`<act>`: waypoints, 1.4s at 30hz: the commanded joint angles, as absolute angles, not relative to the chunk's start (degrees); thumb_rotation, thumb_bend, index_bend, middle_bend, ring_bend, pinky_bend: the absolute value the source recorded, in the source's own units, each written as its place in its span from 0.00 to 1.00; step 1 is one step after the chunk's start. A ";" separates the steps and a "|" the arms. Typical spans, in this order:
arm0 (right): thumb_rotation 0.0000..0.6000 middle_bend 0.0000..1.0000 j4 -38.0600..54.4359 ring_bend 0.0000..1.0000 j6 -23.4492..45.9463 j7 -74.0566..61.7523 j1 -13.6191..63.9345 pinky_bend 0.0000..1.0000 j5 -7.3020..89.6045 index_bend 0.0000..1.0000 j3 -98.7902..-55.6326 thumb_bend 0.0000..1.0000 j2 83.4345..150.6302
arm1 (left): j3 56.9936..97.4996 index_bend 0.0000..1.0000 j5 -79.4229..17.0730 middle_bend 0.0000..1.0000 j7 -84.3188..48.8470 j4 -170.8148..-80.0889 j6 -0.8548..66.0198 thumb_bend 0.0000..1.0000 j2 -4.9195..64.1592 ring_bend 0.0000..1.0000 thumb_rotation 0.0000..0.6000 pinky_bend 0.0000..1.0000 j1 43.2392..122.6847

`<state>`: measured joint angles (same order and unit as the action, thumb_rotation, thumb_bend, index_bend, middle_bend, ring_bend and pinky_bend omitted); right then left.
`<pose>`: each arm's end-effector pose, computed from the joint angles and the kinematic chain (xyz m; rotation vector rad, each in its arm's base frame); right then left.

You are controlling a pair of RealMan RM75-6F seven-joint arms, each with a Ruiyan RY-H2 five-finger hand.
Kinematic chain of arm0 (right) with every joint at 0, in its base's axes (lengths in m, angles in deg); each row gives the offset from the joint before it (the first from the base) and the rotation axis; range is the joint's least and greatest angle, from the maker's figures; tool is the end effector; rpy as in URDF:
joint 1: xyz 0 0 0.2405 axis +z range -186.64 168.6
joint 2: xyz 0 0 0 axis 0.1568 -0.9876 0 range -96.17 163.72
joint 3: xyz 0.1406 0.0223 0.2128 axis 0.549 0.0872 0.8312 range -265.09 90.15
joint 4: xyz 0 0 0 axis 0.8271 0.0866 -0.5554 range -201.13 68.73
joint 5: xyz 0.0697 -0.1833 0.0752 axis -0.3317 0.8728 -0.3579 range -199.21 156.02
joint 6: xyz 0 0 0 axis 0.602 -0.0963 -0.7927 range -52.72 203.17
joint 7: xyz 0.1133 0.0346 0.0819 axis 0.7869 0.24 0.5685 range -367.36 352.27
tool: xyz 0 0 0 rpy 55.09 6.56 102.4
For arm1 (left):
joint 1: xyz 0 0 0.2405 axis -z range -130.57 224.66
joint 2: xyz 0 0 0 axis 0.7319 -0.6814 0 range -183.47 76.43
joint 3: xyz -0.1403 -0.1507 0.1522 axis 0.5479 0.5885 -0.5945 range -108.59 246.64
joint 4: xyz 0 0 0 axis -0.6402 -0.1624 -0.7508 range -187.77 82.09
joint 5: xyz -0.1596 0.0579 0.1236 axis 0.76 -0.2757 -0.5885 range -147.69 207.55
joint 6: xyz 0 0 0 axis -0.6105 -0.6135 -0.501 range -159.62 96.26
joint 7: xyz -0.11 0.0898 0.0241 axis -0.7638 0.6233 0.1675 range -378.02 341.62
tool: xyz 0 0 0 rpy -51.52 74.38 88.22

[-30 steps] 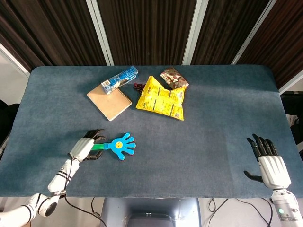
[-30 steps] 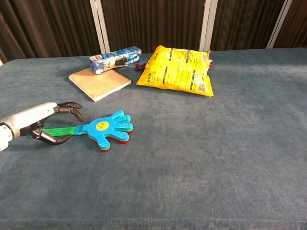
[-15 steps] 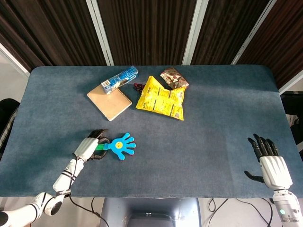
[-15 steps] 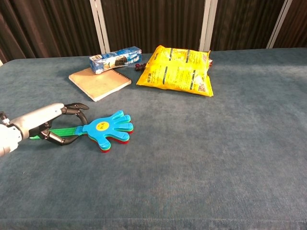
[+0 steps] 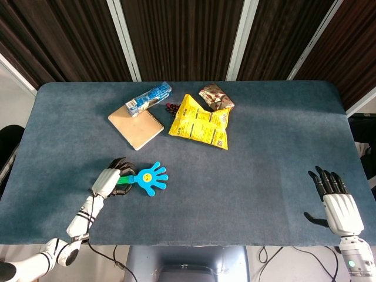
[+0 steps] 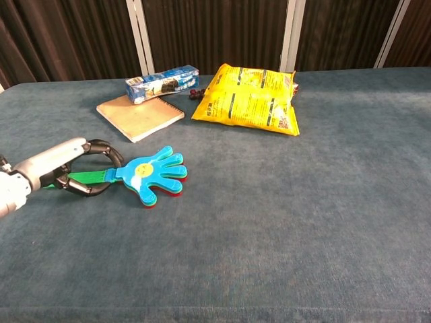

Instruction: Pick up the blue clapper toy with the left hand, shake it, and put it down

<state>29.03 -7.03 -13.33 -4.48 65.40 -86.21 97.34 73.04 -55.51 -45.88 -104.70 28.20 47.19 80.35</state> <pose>-0.3052 -0.1722 0.1462 1.4670 -0.9082 0.8202 -0.2514 0.3314 -0.0440 -1.6947 -1.2864 -1.1517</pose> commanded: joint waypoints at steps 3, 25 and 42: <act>1.00 0.00 29.17 0.00 -7.16 -13.32 -4.54 0.00 65.57 0.00 -86.29 0.04 97.28 | 73.38 0.85 -57.08 0.42 -51.84 -102.28 33.91 0.46 48.80 0.17 1.00 0.07 79.29; 1.00 0.00 29.56 0.00 -7.20 -12.64 -4.69 0.00 66.41 0.00 -86.80 0.04 96.71 | 78.48 0.89 -58.84 0.84 -122.27 -122.37 52.69 0.56 36.53 0.51 1.00 0.77 73.78; 1.00 0.00 29.62 0.00 -7.34 -12.25 -4.75 0.00 66.77 0.00 -86.90 0.04 96.51 | 62.93 0.90 -71.49 0.85 -76.14 -119.80 26.51 0.59 29.21 0.52 1.00 0.78 83.57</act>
<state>29.63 -7.32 -12.26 -4.74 66.76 -86.91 96.54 68.45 -68.63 -104.87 -116.57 39.68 34.21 79.23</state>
